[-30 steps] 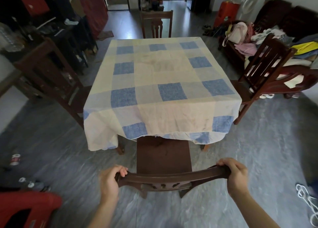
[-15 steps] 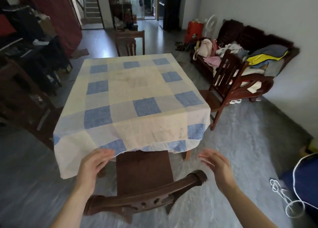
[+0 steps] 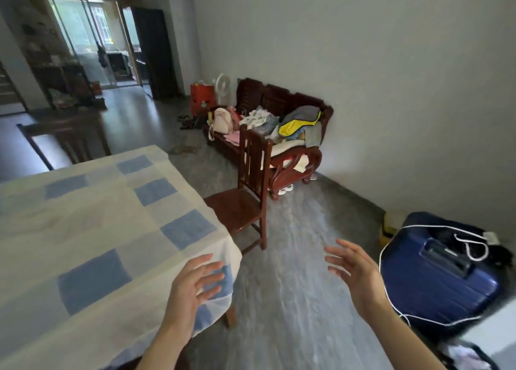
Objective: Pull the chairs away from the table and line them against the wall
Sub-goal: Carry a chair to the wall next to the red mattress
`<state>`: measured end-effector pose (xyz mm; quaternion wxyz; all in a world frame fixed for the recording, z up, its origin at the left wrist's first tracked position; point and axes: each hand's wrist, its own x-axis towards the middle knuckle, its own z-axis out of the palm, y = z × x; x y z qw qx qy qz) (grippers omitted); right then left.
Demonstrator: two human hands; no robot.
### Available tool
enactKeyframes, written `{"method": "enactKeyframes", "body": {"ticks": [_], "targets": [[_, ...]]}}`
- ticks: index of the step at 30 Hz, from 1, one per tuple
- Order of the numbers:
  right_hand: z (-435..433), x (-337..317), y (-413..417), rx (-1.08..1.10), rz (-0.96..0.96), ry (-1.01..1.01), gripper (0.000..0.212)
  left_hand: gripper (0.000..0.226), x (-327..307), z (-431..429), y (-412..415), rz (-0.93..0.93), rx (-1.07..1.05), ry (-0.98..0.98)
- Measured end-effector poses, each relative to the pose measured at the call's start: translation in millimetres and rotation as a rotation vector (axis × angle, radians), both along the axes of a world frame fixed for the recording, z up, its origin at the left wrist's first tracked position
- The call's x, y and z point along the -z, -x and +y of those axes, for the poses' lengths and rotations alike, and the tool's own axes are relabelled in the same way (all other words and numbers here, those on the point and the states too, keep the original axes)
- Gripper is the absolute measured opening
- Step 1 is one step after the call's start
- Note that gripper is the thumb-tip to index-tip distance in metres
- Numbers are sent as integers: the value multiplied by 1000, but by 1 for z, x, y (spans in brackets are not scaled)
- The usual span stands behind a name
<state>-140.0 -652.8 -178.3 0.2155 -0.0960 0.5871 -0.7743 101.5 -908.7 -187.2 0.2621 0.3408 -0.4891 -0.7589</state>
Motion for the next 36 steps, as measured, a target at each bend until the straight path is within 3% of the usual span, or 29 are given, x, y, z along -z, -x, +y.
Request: {"method": "enactKeyframes", "body": {"ticks": [7,16,29,36], "targets": [[-43,7,168,-36,2,-50,24,28,5,-26,192,4,-40,25],[-191,-31,368,-150,89,-36,21,24,-14,-108,382,37,-191,145],[-493,-37,612,-352,171,-207,25,28,24,-310,632,104,-428,96],[-659,-27,687,-597,209,-211,28,41,46,-369,701,23,-552,180]]}}
